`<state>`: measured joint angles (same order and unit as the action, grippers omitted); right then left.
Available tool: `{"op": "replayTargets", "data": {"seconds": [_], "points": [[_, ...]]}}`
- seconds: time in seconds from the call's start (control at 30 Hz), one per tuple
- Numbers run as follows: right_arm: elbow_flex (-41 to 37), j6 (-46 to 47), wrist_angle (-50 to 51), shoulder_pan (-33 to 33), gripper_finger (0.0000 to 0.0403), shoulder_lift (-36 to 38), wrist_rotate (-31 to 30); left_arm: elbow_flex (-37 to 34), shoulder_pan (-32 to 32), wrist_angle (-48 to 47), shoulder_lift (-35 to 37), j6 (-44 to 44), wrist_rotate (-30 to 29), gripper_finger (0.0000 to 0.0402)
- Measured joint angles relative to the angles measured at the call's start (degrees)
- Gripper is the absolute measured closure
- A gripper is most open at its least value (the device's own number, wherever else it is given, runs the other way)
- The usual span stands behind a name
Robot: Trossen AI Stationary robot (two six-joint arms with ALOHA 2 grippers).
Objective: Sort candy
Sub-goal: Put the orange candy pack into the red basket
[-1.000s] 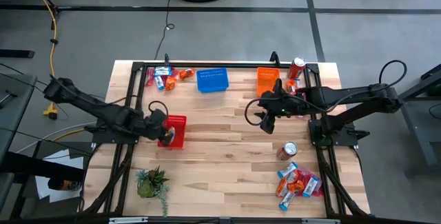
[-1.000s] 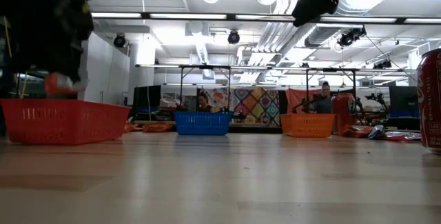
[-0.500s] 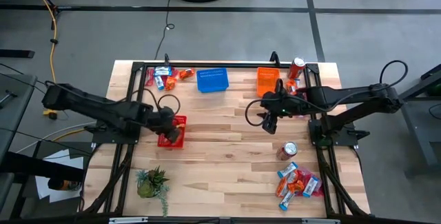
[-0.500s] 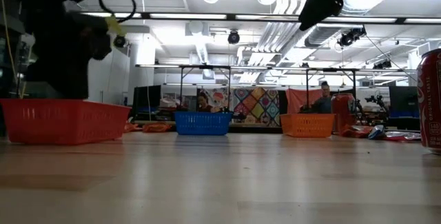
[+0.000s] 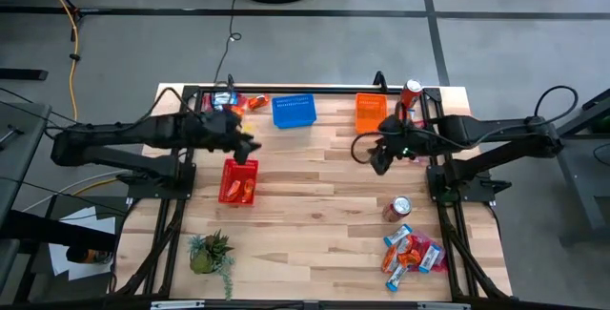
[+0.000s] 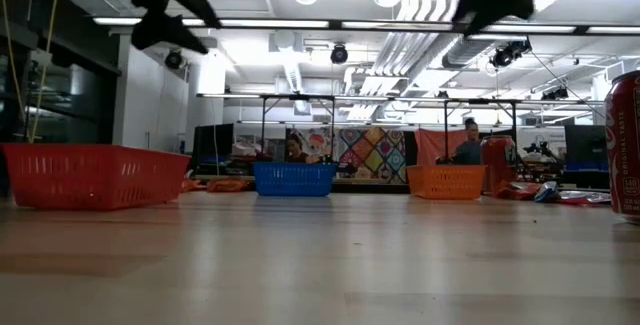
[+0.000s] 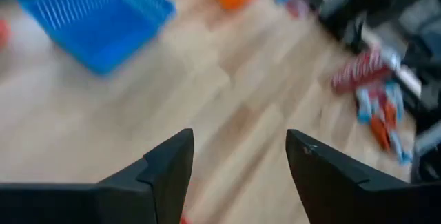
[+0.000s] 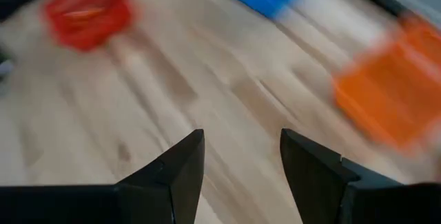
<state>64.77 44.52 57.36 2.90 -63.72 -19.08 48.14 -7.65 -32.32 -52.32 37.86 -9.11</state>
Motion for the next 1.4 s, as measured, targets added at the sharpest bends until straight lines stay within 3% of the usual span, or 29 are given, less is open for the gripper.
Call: {"op": "replayTargets", "data": {"seconds": [0.13, 0.27, 0.47, 0.6, 0.7, 0.87, 1.07, 1.4], "points": [[-0.01, 13.24, 12.04, -3.52, 0.0219, -2.13, -0.62, 0.00, -4.19, 4.62, 0.07, -2.06, 2.41, 0.0184], [0.00, 14.30, 16.83, -11.71, 0.0219, -4.40, -4.23, 0.00, -6.77, 7.69, -0.10, -4.08, 5.43, 0.0183], [-0.02, -0.50, 14.86, -34.12, 0.0219, -6.72, -3.56, 0.00, -8.57, 9.78, -0.06, -4.07, 10.32, 0.0183], [-0.02, -10.22, 11.35, -48.34, 0.0219, -8.63, 4.23, 0.00, -8.46, 9.78, -0.06, -4.06, 12.05, 0.0183], [-0.02, -14.80, 10.12, -54.86, 0.0220, -10.33, 6.30, 0.00, -8.36, 9.76, -0.06, -4.06, 12.03, 0.0183], [-2.02, -16.47, 5.82, -56.97, 0.0220, -12.59, 8.92, -0.02, -8.34, 9.97, -0.06, -4.06, 11.96, 0.0183], [-15.21, -14.79, -2.97, -57.03, 0.0220, -12.80, 14.51, -0.04, -8.32, 9.98, 0.04, -3.64, 11.76, 0.0183], [-27.81, -9.61, -22.57, -57.03, 0.0220, -12.79, 5.60, -0.04, -8.40, 10.73, 0.12, -1.92, 10.76, 0.0183]]}}
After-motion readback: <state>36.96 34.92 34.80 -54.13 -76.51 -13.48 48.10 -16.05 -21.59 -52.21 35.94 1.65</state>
